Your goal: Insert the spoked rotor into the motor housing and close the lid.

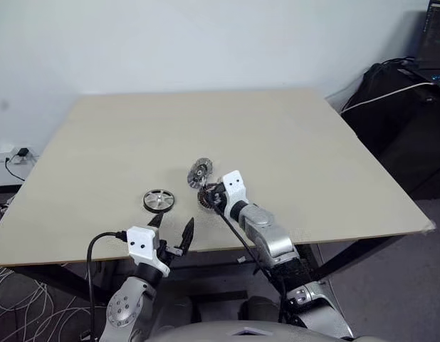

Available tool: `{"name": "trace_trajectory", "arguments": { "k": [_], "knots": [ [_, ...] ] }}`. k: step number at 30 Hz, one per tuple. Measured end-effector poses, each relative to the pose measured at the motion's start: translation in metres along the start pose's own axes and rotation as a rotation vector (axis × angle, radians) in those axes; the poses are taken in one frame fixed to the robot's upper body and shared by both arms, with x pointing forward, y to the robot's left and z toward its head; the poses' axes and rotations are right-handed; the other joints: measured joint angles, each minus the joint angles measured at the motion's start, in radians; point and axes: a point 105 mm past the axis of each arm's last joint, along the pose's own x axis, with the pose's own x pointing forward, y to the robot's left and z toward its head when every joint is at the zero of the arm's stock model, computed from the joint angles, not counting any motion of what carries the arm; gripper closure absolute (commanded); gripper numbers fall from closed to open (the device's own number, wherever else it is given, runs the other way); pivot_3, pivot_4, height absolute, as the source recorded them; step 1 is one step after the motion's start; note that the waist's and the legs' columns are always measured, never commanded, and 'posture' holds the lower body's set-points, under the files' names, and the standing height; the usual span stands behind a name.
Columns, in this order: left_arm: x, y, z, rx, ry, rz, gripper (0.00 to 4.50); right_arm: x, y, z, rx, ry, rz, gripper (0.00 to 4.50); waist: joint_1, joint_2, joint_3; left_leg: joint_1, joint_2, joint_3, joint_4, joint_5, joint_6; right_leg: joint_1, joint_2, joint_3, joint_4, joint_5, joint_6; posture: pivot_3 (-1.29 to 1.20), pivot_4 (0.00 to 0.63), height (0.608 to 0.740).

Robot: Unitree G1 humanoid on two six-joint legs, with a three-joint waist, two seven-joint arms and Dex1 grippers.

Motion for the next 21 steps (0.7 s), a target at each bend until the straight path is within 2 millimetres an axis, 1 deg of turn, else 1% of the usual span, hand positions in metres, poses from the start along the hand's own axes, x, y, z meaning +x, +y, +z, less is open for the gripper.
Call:
{"name": "trace_trajectory", "arguments": {
  "k": [2,4,5,9,12,15,17,19,21],
  "knots": [
    [0.000,0.000,0.000,-0.001,0.001,-0.001,0.00,-0.004,-0.001,0.009,0.005,-0.031,-0.010,3.75,0.000,0.000,0.000,0.000,0.000,0.000,0.000,0.000,0.000,0.000,0.000,0.000,0.000,0.000,0.000,0.00,0.000,0.740],
    [0.000,-0.001,0.000,-0.001,0.002,-0.002,0.00,-0.008,-0.003,0.010,0.015,-0.035,-0.030,4.36,0.000,0.000,0.000,0.000,0.000,0.000,0.000,0.000,0.000,0.000,0.000,0.000,-0.001,0.000,0.000,0.00,0.000,0.740],
    [0.000,0.000,-0.001,-0.002,0.003,-0.001,0.00,-0.011,-0.004,0.009,0.020,-0.031,-0.038,4.46,0.000,-0.001,0.000,0.000,0.000,0.000,-0.001,0.000,0.000,0.000,0.000,0.000,-0.001,0.000,0.000,0.00,0.000,0.740],
    [-0.004,0.004,-0.004,-0.013,0.015,0.044,0.00,-0.024,-0.006,0.002,0.020,-0.018,-0.055,4.46,0.002,-0.001,0.001,0.000,0.000,0.000,-0.002,0.000,0.000,0.000,-0.001,0.000,-0.001,0.000,0.000,0.00,0.000,0.740],
    [-0.009,0.016,-0.006,-0.049,0.019,0.145,0.00,-0.036,-0.003,-0.008,-0.013,0.005,-0.049,4.46,0.004,-0.003,0.002,0.000,0.000,0.000,-0.002,0.000,0.000,0.000,-0.001,0.000,-0.002,0.000,0.000,0.00,0.000,0.740],
    [-0.015,0.032,-0.009,-0.150,0.024,0.272,0.00,-0.046,0.003,-0.023,-0.080,0.060,-0.021,4.46,0.004,-0.005,0.003,0.000,0.000,0.000,-0.002,0.000,0.000,0.000,-0.001,0.000,-0.002,0.000,0.000,0.00,0.000,0.740],
    [-0.022,0.042,-0.013,-0.240,0.030,0.355,0.00,-0.050,0.005,-0.033,-0.081,0.089,-0.019,4.46,0.005,-0.006,0.004,0.000,0.000,0.000,-0.002,0.000,0.000,0.000,-0.001,0.000,-0.002,-0.001,0.001,0.00,0.000,0.740],
    [-0.027,0.050,-0.016,-0.308,0.029,0.413,0.00,-0.053,0.003,-0.039,-0.072,0.104,-0.035,4.46,0.007,-0.008,0.005,0.000,0.000,0.000,-0.002,0.000,0.000,0.000,-0.001,0.000,-0.002,-0.003,0.004,0.00,0.000,0.740],
    [-0.030,0.057,-0.017,-0.349,0.031,0.443,0.00,-0.056,0.002,-0.041,-0.066,0.107,-0.050,4.46,0.009,-0.009,0.005,0.000,0.000,-0.001,-0.002,0.000,0.000,0.000,-0.001,-0.001,-0.002,-0.003,0.005,0.00,0.000,0.740]
  ]
}}
